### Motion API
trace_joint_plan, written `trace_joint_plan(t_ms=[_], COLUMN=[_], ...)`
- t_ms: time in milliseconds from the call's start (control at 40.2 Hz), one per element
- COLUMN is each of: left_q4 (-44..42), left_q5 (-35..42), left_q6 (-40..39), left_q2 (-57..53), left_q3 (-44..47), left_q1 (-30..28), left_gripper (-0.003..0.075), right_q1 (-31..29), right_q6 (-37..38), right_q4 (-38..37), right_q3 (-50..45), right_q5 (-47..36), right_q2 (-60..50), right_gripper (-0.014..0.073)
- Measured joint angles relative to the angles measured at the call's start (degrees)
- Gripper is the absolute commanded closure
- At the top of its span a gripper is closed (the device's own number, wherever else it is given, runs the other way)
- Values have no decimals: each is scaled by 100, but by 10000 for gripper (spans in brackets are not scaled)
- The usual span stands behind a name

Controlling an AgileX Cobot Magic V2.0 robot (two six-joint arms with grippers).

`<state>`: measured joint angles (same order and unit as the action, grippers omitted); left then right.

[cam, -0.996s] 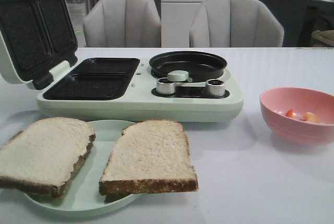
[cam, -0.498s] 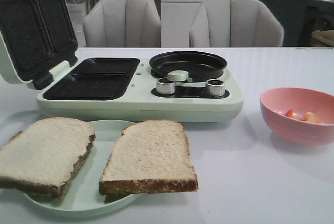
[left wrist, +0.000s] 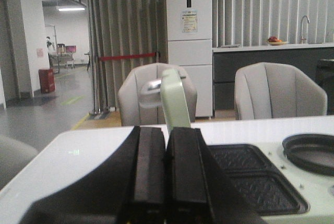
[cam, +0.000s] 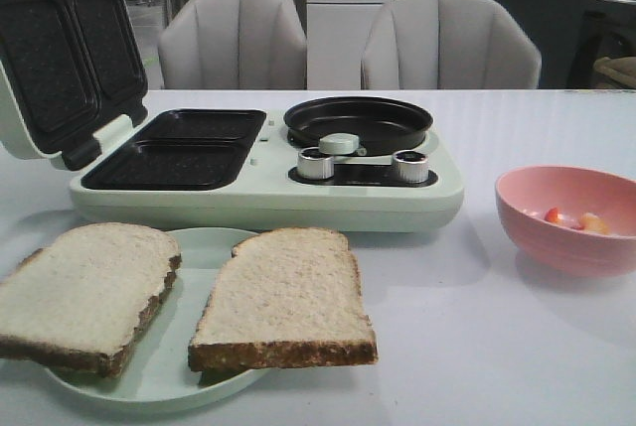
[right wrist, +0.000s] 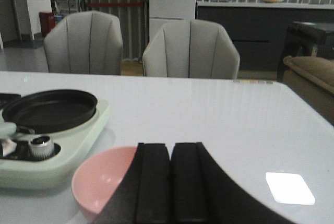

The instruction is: Make breakfast with bread and shrimp

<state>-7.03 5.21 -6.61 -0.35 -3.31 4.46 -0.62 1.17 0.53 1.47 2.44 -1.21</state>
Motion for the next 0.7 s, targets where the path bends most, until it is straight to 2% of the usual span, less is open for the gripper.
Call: trace_joint_plan(t_ms=[124, 274, 473, 697], left_q4=[0, 11, 11, 71], left_q5=[-248, -1170, -2376, -3680], left_q6=[0, 0, 0, 0], left_q2=[0, 68, 702, 1508], left_q3=[-711, -1738, -3027, -3500], left_q1=[0, 0, 0, 0], left_gripper=[622, 622, 622, 622], right_q1=[0, 0, 0, 0], right_q6=[0, 0, 0, -7], right_q4=[0, 0, 0, 0], right_q3=[665, 1625, 2902, 3532], right_q5=[306, 1020, 2155, 3373], right_q2=[0, 172, 1036, 2067], right_gripper=[558, 558, 558, 558])
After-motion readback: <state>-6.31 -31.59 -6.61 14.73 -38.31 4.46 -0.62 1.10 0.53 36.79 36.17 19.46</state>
